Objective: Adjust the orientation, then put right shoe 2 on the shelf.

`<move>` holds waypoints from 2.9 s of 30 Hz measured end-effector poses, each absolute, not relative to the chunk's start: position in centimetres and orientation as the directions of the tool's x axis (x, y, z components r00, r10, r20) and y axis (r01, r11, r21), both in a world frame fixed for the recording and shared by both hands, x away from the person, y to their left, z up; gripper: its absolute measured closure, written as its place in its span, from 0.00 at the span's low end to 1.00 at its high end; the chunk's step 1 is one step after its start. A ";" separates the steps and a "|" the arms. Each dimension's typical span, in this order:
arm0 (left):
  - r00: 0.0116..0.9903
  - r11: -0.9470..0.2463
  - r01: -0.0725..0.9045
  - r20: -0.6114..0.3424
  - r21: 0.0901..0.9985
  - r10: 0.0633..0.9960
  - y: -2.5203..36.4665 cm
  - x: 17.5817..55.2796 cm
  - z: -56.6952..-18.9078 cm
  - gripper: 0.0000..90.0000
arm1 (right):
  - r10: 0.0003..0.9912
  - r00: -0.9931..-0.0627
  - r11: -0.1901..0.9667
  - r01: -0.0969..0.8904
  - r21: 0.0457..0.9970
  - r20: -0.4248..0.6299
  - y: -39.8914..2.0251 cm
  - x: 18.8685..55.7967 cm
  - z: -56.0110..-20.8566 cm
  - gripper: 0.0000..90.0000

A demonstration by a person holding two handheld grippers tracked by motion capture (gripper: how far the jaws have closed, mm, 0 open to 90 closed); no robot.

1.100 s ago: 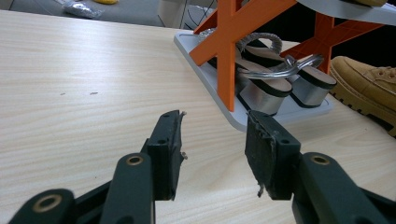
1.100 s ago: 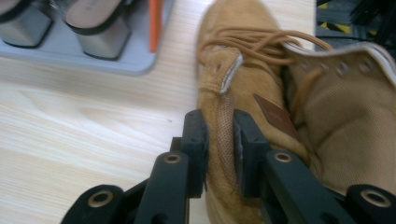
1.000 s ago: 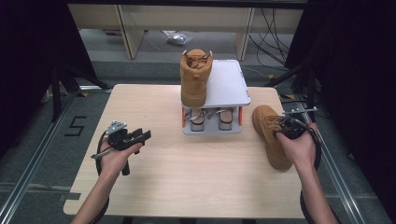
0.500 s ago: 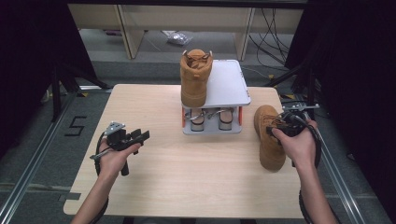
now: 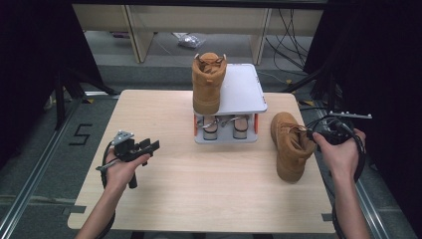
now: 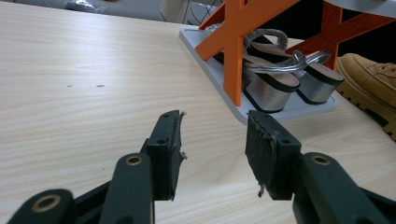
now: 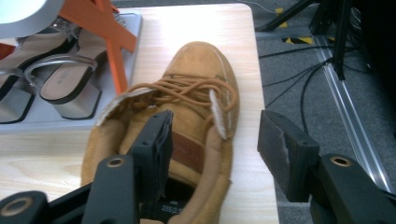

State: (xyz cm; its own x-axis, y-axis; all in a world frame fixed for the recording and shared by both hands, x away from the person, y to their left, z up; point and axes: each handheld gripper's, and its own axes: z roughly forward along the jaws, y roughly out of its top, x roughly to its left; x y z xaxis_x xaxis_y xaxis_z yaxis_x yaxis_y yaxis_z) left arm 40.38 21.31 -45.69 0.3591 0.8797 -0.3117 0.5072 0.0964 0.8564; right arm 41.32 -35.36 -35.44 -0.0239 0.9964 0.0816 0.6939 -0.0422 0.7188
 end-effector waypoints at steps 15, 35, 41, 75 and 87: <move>0.348 0.104 0.507 -0.314 0.856 0.883 21.4 40.4 -45.9 0.60 | 0.996 -0.028 -0.038 0.757 0.652 0.090 -37.1 42.8 -36.1 0.48; 0.353 0.096 0.511 -0.310 0.854 0.883 21.8 39.6 -45.9 0.60 | 0.986 0.040 -0.098 0.923 0.373 0.159 -35.1 45.7 -38.9 0.74; 0.343 0.095 0.516 -0.307 0.851 0.887 21.9 39.6 -46.1 0.59 | 0.987 0.042 -0.094 0.936 0.339 0.158 -35.2 46.0 -39.1 0.83; 0.328 0.116 0.529 -0.329 0.841 0.886 22.5 39.6 -46.9 0.59 | 0.896 0.162 -0.341 0.849 0.405 0.414 -36.9 46.1 -37.1 0.93; 0.309 0.128 0.535 -0.334 0.835 0.890 23.0 39.5 -47.3 0.59 | 0.868 0.150 -0.380 0.815 0.437 0.474 -36.4 46.3 -34.2 0.93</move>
State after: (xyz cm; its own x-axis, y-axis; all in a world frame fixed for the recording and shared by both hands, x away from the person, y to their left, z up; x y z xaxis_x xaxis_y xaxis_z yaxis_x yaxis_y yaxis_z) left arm 39.47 23.02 -47.25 0.3087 0.8904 -0.3344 0.5350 0.1281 0.8351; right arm 46.33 -36.42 -34.24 0.1502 0.8675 0.4742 0.8155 -0.3799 0.4367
